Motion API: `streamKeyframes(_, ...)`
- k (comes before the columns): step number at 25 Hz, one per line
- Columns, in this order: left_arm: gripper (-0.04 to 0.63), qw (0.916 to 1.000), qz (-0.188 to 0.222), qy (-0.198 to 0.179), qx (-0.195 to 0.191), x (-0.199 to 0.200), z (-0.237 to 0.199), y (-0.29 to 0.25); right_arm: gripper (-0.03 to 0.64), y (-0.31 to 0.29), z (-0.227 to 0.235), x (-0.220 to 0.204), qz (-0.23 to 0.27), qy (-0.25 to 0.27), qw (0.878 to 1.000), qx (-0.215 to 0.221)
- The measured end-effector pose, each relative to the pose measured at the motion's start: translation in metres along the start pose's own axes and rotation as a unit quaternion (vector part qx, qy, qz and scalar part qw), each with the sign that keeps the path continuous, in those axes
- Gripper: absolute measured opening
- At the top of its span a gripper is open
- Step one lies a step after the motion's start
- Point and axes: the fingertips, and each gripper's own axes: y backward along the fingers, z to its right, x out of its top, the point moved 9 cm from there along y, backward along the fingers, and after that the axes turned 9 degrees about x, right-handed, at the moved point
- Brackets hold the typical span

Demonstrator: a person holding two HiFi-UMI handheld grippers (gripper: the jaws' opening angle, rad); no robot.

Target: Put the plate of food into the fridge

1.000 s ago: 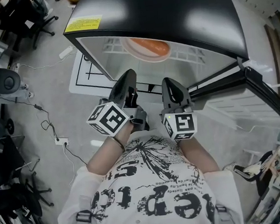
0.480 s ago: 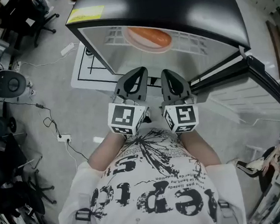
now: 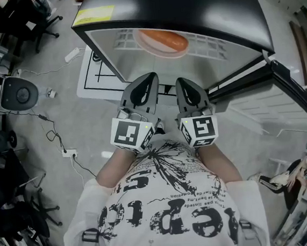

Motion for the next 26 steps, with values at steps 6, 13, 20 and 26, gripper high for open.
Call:
streamKeyframes(6, 0.006, 0.9999, -0.004, 0.011, -0.004, -0.003, -0.002, -0.003, 0.002, 0.0, 0.0, 0.002, 0.009, 0.008, 1.0, -0.005)
streamKeyframes(13, 0.006, 0.9994, -0.016, 0.027, -0.012, -0.007, -0.007, -0.004, 0.002, -0.001, 0.0, 0.006, 0.008, 0.011, 1.0, -0.01)
streamKeyframes(20, 0.006, 0.9984, -0.024, 0.048, -0.019, -0.014, -0.006, -0.012, 0.002, 0.003, 0.01, 0.008, 0.021, 0.01, 0.999, -0.022)
streamKeyframes(26, 0.006, 0.9985, -0.04, 0.03, -0.024, -0.017, -0.004, -0.01, 0.002, 0.007, 0.01, 0.007, 0.024, -0.002, 0.999, -0.026)
